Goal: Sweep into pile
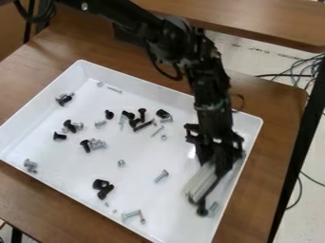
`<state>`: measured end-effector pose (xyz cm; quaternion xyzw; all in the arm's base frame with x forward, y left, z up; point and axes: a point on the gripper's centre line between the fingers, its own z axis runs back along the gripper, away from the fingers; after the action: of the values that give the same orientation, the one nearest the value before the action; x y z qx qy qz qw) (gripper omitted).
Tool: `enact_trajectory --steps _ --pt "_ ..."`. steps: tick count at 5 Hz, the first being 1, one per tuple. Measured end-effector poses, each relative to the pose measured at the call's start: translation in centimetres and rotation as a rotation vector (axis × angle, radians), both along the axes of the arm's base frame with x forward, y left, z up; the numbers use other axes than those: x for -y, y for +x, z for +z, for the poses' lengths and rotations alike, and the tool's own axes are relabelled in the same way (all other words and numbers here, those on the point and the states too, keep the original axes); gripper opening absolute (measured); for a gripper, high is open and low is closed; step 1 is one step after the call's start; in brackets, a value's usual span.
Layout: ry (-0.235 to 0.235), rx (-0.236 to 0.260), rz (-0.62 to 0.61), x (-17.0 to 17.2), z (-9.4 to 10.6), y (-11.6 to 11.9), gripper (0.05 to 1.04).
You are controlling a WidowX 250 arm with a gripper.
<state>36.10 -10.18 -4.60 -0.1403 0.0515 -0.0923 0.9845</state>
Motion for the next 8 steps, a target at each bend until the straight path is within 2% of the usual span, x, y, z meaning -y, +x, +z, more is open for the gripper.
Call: enact_trajectory --steps 1,2,3,4,6,7,8 --pt "0.023 0.004 0.1 -3.3 -0.4 1.3 0.349" --pt "0.024 -0.006 0.239 -8.4 -0.8 2.0 0.349" --pt "0.084 -0.007 0.295 -12.4 -0.8 1.7 0.349" --pt "0.117 -0.01 0.408 -17.9 -0.6 0.8 0.349" --pt "0.211 -0.008 0.542 -27.7 0.0 -1.0 0.349" --pt "0.236 0.006 0.564 -28.7 0.5 -2.6 0.349" --pt "0.236 -0.01 0.514 -26.1 1.1 -5.1 0.349"
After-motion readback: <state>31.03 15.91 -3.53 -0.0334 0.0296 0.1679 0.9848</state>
